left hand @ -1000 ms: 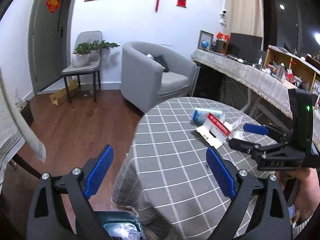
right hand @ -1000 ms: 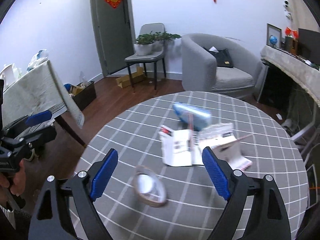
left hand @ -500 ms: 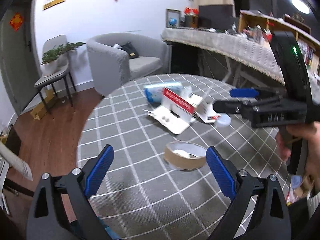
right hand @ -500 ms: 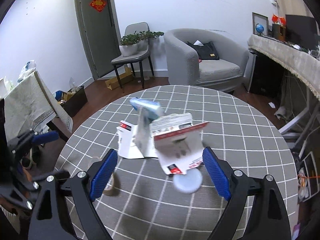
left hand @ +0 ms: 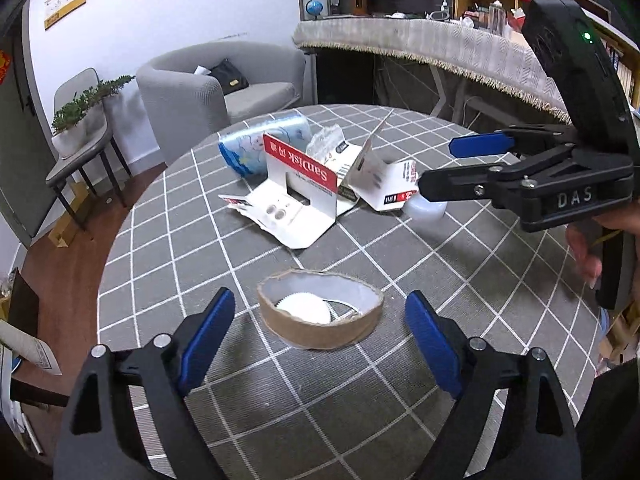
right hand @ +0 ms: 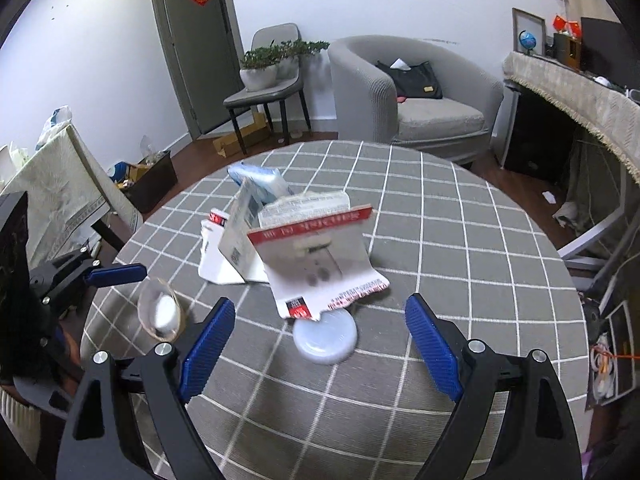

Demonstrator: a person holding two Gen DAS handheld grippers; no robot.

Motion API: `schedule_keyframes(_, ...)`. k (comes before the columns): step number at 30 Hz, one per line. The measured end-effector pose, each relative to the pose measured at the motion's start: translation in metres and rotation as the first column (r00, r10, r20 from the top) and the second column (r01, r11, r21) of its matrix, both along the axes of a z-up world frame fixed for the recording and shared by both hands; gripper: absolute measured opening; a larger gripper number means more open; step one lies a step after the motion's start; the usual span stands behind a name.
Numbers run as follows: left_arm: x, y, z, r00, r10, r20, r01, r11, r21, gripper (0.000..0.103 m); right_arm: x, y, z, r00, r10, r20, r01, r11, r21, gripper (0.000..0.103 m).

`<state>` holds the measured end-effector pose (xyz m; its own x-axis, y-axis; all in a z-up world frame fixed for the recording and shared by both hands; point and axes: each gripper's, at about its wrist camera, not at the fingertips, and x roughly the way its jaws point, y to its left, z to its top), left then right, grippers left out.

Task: Collect trash
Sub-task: 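Grasp the brown tape roll with the left gripper while the right nears a lid, then close the right gripper on the round white plastic lid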

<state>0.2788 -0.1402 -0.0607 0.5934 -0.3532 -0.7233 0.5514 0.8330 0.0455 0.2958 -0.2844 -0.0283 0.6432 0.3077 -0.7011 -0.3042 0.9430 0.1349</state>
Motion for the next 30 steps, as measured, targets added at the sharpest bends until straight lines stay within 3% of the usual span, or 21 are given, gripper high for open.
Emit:
schedule_keyframes(5,0.006,-0.005,-0.004,1.0,0.004,-0.005,-0.004,1.0,0.015,0.082,0.002,-0.002,-0.003,1.0,0.023,-0.015,-0.024,1.0,-0.018,0.088)
schedule_keyframes(9,0.01,-0.007,-0.006,1.0,0.009,-0.017,-0.009,1.0,0.018,0.065,0.003,-0.002,-0.006,0.999,0.038,-0.028,-0.039,0.999,-0.038,0.088)
schedule_keyframes(21,0.018,0.002,0.007,0.998,0.054,-0.011,-0.055,0.996,-0.077,0.06,0.01,0.007,-0.016,0.995,0.067,-0.075,-0.073,0.994,-0.083,0.088)
schedule_keyframes(23,0.018,0.003,0.009,0.998,0.059,-0.011,-0.059,0.994,-0.089,0.059,0.011,0.01,-0.017,0.994,0.074,-0.082,-0.081,0.993,-0.09,0.079)
schedule_keyframes(30,0.013,0.012,0.02,0.997,0.08,0.011,-0.078,0.989,-0.127,0.057,0.015,0.015,-0.021,0.994,0.065,-0.086,-0.075,0.99,-0.119,0.066)
